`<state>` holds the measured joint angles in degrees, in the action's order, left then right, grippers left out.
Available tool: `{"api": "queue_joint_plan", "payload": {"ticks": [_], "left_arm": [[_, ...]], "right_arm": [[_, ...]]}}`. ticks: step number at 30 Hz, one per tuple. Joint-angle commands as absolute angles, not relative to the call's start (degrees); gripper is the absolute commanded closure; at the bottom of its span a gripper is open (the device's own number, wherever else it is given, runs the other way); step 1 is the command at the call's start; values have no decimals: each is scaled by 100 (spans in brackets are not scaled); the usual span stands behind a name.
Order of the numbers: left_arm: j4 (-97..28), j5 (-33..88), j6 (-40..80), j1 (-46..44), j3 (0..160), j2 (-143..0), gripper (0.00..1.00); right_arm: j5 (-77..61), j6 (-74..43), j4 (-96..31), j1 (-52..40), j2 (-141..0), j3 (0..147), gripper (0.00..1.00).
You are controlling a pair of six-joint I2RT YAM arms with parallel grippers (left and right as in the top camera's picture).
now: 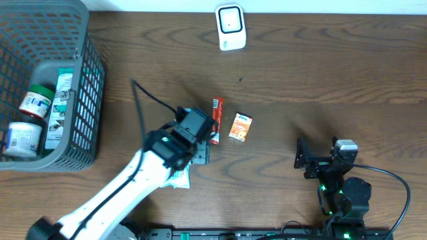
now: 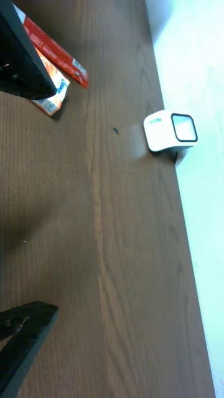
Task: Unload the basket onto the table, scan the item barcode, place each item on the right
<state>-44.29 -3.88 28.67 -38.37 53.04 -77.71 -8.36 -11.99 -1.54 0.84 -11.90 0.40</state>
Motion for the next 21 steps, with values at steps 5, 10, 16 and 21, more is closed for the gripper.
{"api": "queue_joint_plan", "payload": {"ticks": [5,10,16,21], "left_arm": [[-4410,-473,2856,-3931,5078,-9061,29],[-4313,-561,2694,-3931,5078,-9771,35],[-4278,-556,2622,-3931,5078,-10062,87],[-4427,-558,2484,-3929,5205,-9865,93]], "right_arm": [[-884,-1280,-152,152,-1190,34,1],[-886,-1282,-152,152,-1190,34,1],[-886,-1280,-150,152,-1190,34,1],[-886,-1282,-150,152,-1190,34,1]]}}
